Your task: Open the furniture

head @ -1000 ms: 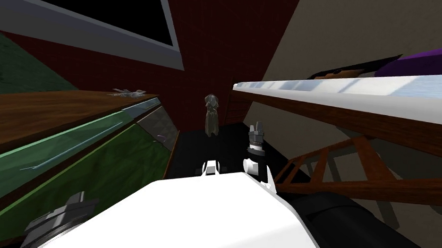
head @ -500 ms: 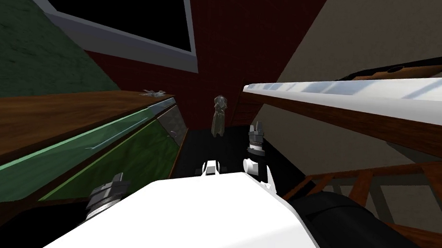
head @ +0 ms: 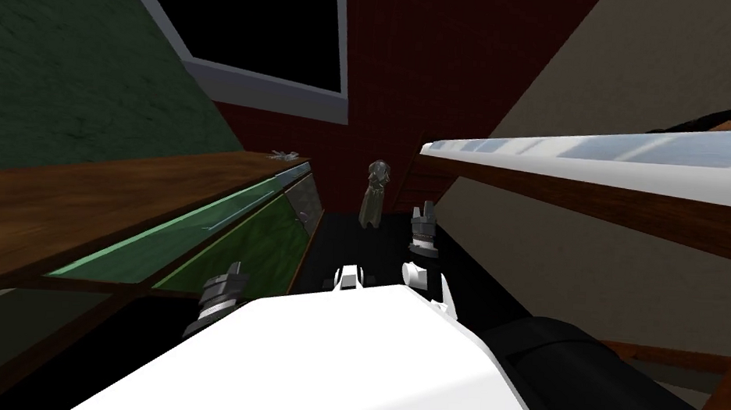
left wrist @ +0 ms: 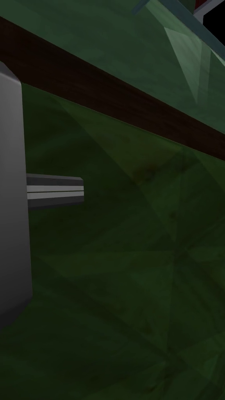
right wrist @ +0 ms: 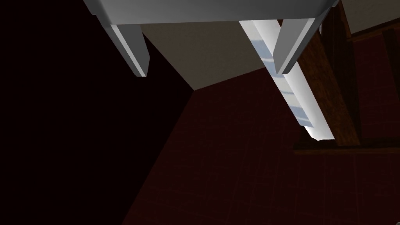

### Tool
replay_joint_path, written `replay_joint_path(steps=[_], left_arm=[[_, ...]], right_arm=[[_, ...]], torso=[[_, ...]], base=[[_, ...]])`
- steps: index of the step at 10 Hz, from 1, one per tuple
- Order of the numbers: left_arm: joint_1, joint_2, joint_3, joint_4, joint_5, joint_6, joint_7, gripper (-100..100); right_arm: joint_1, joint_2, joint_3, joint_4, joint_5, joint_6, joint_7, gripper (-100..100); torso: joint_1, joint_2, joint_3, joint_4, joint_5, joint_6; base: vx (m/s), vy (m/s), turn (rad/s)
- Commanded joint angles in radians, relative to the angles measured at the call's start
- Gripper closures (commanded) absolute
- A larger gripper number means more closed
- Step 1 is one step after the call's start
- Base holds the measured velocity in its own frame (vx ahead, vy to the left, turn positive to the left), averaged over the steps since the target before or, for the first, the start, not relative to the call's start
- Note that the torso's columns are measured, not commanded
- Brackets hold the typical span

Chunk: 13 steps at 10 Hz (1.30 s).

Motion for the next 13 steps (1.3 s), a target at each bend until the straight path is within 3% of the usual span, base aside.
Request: replay_joint_path(steps=[1, 2, 4, 5, 7, 9, 10, 12, 13], left_arm=[[-0.058, -0.049, -0.047, -0.042, -0.07, 0.044, -0.009, 100], [-0.057, -0.055, -0.047, -0.1, -0.098, 0.056, -0.009, 100], [-0.065, -0.055, -0.047, -0.1, -0.164, 0.056, -0.009, 100], [-0.106, -0.107, -0.091, -0.154, -0.195, 0.105, -0.027, 100], [-0.116, -0.114, -0.091, -0.205, -0.255, 0.126, -0.027, 100], [-0.116, -0.114, -0.091, -0.218, -0.298, 0.126, -0.027, 100], [-0.163, -0.165, -0.134, -0.271, -0.337, 0.178, -0.045, 100], [-0.168, -0.172, -0.134, -0.335, -0.396, 0.196, -0.045, 100], [-0.168, -0.172, -0.134, -0.336, -0.425, 0.196, -0.045, 100]], right_arm=[[0.0, 0.0, 0.0, 0.0, 0.0, 0.0, 0.0, 0], [0.0, 0.0, 0.0, 0.0, 0.0, 0.0, 0.0, 0], [0.0, 0.0, 0.0, 0.0, 0.0, 0.0, 0.0, 0], [0.0, 0.0, 0.0, 0.0, 0.0, 0.0, 0.0, 0], [0.0, 0.0, 0.0, 0.0, 0.0, 0.0, 0.0, 0], [0.0, 0.0, 0.0, 0.0, 0.0, 0.0, 0.0, 0], [0.0, 0.0, 0.0, 0.0, 0.0, 0.0, 0.0, 0], [0.0, 0.0, 0.0, 0.0, 0.0, 0.0, 0.0, 0], [0.0, 0.0, 0.0, 0.0, 0.0, 0.0, 0.0, 0]], torso=[[-0.001, 0.0, 0.0, 0.0, 0.0, 0.0], [0.004, -0.004, -0.002, -0.001, 0.001, -0.002], [0.002, -0.004, -0.002, -0.001, 0.001, -0.001], [0.0, -0.001, -0.001, 0.0, 0.0, 0.0], [0.005, -0.005, -0.003, -0.001, 0.001, -0.001], [-0.001, 0.001, 0.001, 0.0, 0.0, 0.0], [-0.001, 0.001, 0.001, 0.0, 0.0, 0.0], [0.005, -0.007, -0.004, -0.002, 0.001, -0.001], [0.004, -0.003, -0.002, -0.001, 0.001, -0.001]], base=[[0.051, 0.079, 0.326], [0.077, 0.092, 0.463], [0.037, 0.026, 0.3], [0.079, 0.07, 0.346], [0.078, 0.07, 0.46], [0.006, 0.002, 0.015], [0.08, 0.041, 0.442], [0.08, 0.057, 0.42], [0.022, 0.013, 0.125]])
